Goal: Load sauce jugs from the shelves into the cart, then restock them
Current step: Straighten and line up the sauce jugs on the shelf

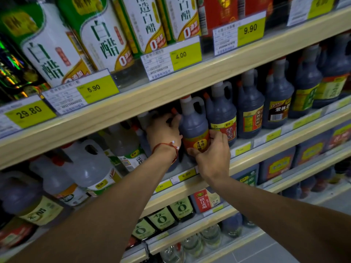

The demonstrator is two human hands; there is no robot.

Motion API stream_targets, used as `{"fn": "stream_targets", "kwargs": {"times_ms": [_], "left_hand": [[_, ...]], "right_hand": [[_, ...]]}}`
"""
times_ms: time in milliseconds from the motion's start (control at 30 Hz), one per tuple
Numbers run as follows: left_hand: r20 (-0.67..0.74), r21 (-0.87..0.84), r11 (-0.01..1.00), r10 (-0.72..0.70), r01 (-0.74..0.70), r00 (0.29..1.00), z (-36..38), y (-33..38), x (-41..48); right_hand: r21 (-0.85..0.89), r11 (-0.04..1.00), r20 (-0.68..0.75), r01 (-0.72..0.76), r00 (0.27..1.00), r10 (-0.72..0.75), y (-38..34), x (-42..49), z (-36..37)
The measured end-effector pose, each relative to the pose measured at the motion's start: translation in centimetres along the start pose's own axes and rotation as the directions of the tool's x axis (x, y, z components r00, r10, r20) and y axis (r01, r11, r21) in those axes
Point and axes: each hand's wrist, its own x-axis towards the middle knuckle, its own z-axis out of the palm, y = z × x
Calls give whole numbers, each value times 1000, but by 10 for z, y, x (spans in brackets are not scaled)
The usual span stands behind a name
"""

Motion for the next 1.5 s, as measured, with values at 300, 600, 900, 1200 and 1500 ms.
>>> {"fn": "stream_targets", "kwargs": {"times_ms": [300, 600, 900, 1200, 1500], "left_hand": [[-181, -135, 978, 134, -160, 974, -9, -34, -42], [-415, -8, 967, 227, -253, 881, -53, -60, -46], [-294, -154, 978, 88, -138, 952, -58, -68, -26], [-197, -101, 975, 177, -200, 964, -60, -77, -18], [-191, -197, 959, 167, -204, 967, -50, -77, -17]], "right_hand": [[68, 992, -13, 108, 994, -107, 3, -30, -3], [84, 985, 242, 148, 956, -164, -32, -52, 38], [32, 997, 142, 75, 987, -79, -46, -44, 67], [49, 995, -80, 86, 993, -82, -36, -60, 72], [15, 995, -116, 98, 989, -96, -30, -57, 68]]}}
